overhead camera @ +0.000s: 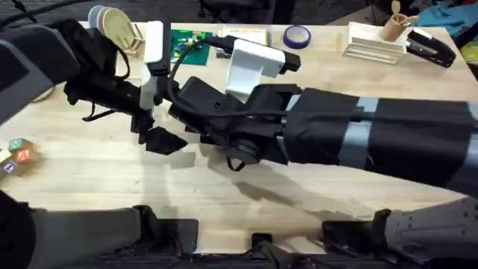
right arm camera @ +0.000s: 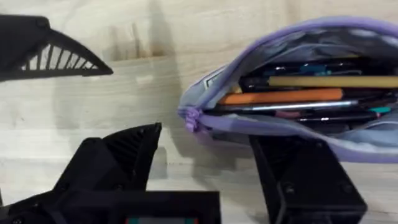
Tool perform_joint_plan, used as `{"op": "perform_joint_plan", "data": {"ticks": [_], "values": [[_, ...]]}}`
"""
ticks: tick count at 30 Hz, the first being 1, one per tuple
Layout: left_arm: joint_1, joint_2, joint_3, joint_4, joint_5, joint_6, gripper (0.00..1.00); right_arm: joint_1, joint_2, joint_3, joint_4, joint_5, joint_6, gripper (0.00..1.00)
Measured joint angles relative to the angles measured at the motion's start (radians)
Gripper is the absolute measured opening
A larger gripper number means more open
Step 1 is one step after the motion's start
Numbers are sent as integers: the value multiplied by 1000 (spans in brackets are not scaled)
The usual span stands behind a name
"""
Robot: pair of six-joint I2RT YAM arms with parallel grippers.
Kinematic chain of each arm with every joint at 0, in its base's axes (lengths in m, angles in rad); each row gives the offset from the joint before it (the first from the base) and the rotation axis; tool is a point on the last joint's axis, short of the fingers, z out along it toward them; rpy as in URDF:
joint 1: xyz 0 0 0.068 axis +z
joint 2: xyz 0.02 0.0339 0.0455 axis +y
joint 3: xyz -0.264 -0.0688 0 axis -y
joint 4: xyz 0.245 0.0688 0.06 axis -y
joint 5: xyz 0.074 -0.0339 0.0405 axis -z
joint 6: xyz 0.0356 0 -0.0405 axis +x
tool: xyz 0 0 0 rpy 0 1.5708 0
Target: Unzip the bag, pick up the pens from the table one at a time and place them inside, then zip the bag closed.
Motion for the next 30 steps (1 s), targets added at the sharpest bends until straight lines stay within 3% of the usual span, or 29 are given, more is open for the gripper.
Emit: {"op": "perform_joint_plan", "data": {"ticks": [7,17,30], "values": [[0,0,0,0,0,0,994,-13,0,0,-2,20,4,688],[0,0,0,0,0,0,993,-23,0,0,-3,30,4,309],[0,0,0,0,0,0,994,-23,0,0,0,31,4,140]]}}
